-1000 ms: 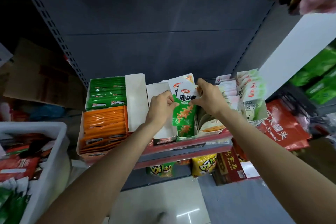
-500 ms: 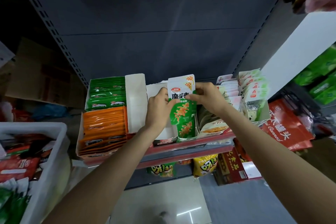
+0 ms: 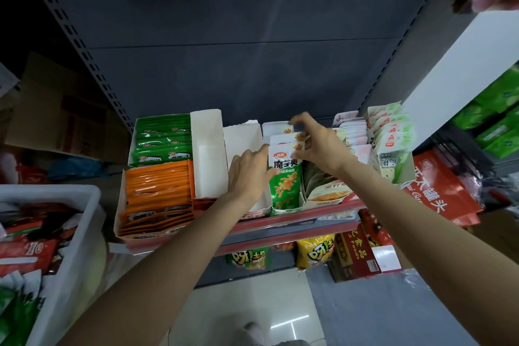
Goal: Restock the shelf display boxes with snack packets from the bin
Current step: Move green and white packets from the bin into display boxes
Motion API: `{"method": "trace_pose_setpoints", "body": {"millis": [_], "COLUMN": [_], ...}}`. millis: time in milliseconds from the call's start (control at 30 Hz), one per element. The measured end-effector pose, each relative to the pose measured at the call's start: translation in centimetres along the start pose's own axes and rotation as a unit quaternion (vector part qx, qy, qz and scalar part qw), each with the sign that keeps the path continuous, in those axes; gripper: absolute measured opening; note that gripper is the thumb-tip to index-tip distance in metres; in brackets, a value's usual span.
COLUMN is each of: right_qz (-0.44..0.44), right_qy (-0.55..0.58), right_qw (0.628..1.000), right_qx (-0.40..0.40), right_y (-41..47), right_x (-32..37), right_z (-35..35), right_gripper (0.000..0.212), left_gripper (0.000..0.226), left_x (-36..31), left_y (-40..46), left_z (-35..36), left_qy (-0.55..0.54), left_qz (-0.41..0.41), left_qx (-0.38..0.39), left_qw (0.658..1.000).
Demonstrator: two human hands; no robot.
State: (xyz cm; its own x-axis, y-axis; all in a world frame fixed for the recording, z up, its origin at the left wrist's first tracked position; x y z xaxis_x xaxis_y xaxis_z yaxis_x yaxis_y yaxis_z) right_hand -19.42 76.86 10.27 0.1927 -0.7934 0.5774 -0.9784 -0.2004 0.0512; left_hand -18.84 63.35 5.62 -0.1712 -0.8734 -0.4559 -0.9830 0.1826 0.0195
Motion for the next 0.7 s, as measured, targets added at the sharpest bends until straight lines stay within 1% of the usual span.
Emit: {"method": "trace_pose_setpoints", "body": {"millis": [33, 67, 133, 200, 267, 333, 400, 433, 500, 567, 633, 700], "right_qz": [-0.01, -0.024, -0.047, -0.047, -0.044, -0.036, -0.019, -0.014, -0.014, -0.005, 0.004, -0.001], "right_qy": [-0.018, -0.053, -0.135, -0.191, -0.233, -0.248, -0.204, -0.168, -0.092, -0.029, 0.017, 0.046], "right_qw": [1.0, 0.998, 0.988, 0.974, 0.962, 0.957, 0.968, 0.978, 0.994, 0.999, 1.0, 0.999], "right_qx": [0.003, 0.016, 0.065, 0.111, 0.132, 0.146, 0.143, 0.124, 0.058, 0.015, 0.007, 0.02], "right_y": [0.1, 0.1, 0.2, 0.0, -0.1, 0.0, 0.0, 0.0, 0.1, 0.2, 0.4, 0.8], "right_x": [0.1, 0.1, -0.1, -0.3, -0.2, -0.3, -0.5, -0.4, 0.3, 1.6, 3.5, 6.0], "right_z": [0.2, 0.6, 1.8, 2.9, 3.5, 3.8, 3.7, 3.5, 2.6, 2.2, 2.8, 4.3], "right_gripper": [0.053, 0.048, 0.029, 0.016, 0.018, 0.024, 0.028, 0.027, 0.024, 0.024, 0.024, 0.023], "left_gripper": [0.042, 0.04, 0.037, 0.031, 0.024, 0.022, 0.022, 0.021, 0.021, 0.022, 0.022, 0.022], "left_x": [-0.2, -0.5, -0.9, -1.2, -1.0, -0.8, -0.8, -0.8, -0.5, 0.8, 2.8, 5.4], "left_y": [0.1, 0.3, 0.4, 0.3, 0.5, 0.9, 1.1, 1.2, 0.9, 0.5, -0.1, -1.1], "left_z": [0.0, -0.2, -0.8, -1.0, -0.6, -0.2, -0.3, -0.6, -1.7, -3.1, -4.7, -6.4], "left_qy": [-0.013, -0.038, -0.079, -0.075, -0.033, 0.002, -0.013, -0.031, -0.072, -0.116, -0.149, -0.163], "left_qz": [0.0, -0.002, 0.007, 0.03, 0.037, 0.028, 0.019, 0.02, 0.016, -0.004, -0.034, -0.063], "left_qx": [0.01, 0.011, -0.007, -0.016, -0.014, 0.004, 0.024, 0.027, 0.023, 0.008, -0.002, -0.008], "left_qw": [1.0, 0.999, 0.997, 0.997, 0.999, 1.0, 0.999, 0.999, 0.997, 0.993, 0.988, 0.985]}}
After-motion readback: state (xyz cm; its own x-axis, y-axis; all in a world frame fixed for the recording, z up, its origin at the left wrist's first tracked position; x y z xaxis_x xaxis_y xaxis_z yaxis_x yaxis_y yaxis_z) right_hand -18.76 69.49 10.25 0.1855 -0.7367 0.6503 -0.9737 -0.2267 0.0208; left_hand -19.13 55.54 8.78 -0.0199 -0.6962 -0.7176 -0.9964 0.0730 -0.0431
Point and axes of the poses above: each hand's wrist, its own y-axis towards the middle knuckle, its own z-axis out of the palm, x = y × z, the point moved 7 cm from there along y, towards the middle knuckle, and after that the axes turned 6 degrees about -z, right-handed, at the moved point
